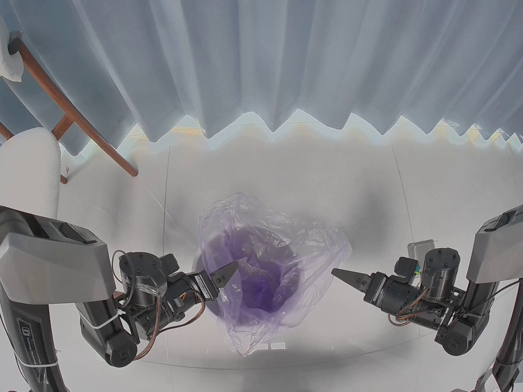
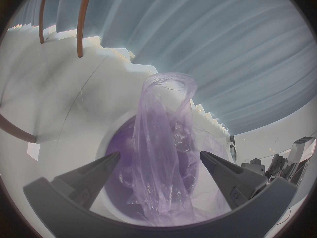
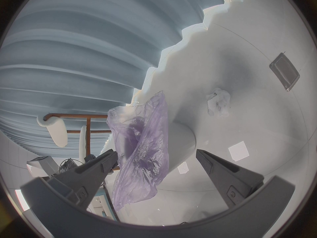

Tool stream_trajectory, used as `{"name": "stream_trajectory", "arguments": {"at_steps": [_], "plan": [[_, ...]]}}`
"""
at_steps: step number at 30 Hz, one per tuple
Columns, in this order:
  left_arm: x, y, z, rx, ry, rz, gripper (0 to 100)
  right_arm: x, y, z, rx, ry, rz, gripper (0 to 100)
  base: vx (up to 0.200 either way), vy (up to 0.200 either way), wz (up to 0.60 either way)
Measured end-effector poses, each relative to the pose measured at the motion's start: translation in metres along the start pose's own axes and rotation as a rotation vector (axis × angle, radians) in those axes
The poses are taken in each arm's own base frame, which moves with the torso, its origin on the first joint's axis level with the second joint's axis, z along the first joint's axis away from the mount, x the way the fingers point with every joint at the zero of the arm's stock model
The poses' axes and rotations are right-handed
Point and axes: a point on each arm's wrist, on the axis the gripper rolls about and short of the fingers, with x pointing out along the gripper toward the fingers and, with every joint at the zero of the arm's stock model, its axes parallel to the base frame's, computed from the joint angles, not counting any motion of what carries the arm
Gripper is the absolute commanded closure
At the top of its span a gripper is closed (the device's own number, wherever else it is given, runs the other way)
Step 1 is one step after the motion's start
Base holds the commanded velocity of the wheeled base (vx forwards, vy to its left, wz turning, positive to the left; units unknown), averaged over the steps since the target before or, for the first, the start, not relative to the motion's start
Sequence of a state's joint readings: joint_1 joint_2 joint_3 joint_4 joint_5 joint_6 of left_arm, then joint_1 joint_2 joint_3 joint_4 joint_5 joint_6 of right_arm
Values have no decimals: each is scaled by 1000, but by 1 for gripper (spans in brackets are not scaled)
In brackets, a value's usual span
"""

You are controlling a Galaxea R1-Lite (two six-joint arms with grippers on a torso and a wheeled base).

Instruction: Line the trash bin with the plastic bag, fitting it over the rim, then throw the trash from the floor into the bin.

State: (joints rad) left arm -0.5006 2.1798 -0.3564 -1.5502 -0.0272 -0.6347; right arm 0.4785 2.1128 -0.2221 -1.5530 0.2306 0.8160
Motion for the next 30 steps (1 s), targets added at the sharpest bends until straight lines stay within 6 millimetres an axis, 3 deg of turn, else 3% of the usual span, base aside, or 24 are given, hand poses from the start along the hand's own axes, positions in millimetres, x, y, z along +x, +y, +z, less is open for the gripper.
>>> {"name": "stream_trajectory", "arguments": {"at_steps": [1,12,18,23,30], "plan": [[1,1,0,0,-2,1,100,0,0,0,0,1,0,0,0,0,0],[-8,1,-5,4,31,12,100,1,-1,-2,3,9,-5,0,0,0,0],[-39,2,-5,18,67,31,100,1,0,-3,7,14,-2,0,0,0,0],[-66,15,-6,113,106,97,100,2,0,-5,8,19,-1,0,0,0,0],[-77,33,-8,159,141,189,100,3,-1,-6,10,27,-4,0,0,0,0]]}}
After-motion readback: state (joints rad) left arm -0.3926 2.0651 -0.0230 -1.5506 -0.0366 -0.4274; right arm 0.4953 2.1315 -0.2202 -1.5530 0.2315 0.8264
